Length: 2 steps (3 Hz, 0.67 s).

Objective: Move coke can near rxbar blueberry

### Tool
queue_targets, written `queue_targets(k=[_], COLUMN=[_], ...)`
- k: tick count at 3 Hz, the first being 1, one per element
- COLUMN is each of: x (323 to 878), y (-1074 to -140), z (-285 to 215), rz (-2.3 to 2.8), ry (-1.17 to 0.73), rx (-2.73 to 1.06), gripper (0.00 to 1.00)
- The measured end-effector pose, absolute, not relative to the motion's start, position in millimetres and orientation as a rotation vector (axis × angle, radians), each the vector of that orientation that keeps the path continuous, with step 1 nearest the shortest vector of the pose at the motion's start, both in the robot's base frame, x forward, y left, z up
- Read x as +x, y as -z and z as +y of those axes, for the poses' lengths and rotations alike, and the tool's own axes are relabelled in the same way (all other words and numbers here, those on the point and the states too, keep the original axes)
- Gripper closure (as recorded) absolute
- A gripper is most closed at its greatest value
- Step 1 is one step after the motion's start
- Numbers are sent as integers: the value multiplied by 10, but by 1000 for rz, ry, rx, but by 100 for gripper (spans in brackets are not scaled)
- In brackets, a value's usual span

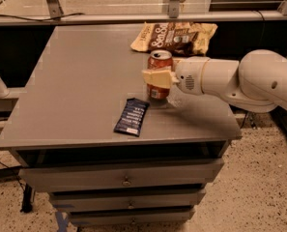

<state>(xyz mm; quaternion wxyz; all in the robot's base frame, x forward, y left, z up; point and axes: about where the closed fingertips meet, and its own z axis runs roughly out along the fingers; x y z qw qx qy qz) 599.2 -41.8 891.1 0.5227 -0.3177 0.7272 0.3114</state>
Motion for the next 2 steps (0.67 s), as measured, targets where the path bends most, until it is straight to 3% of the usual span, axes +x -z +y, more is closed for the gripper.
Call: queue_targets(k=[2], x=[5965], y=[-8704], z=[-448], rz=[1757], ry=[-805], rx=[-758], gripper=[100])
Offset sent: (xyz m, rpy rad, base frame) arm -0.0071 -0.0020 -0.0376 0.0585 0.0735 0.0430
